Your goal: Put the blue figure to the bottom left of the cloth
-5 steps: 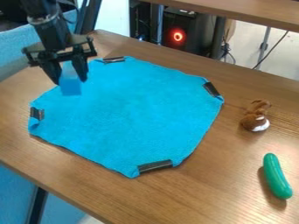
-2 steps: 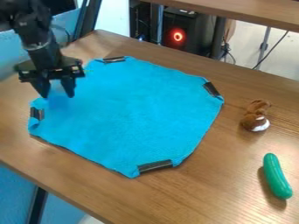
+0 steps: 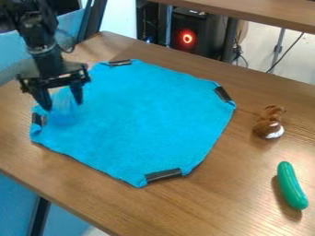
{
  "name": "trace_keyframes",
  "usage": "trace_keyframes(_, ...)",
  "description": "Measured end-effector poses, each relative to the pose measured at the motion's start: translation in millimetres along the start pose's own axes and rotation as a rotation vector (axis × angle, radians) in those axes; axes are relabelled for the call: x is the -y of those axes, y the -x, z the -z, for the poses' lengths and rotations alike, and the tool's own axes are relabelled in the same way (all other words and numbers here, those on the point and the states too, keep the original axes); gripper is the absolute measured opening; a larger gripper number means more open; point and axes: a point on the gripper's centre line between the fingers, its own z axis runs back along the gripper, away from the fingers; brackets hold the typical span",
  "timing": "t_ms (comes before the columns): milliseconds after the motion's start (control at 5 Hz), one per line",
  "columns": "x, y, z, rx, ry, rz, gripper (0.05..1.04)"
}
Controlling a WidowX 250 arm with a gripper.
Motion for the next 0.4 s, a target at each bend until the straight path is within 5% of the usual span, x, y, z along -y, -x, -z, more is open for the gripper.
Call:
trace_keyframes(200,8,-2,-10,-0.025,0.036,-0.055,1.004)
trace_keyframes(400,21,-19,-39,0.009,0.086,-0.092,1.001)
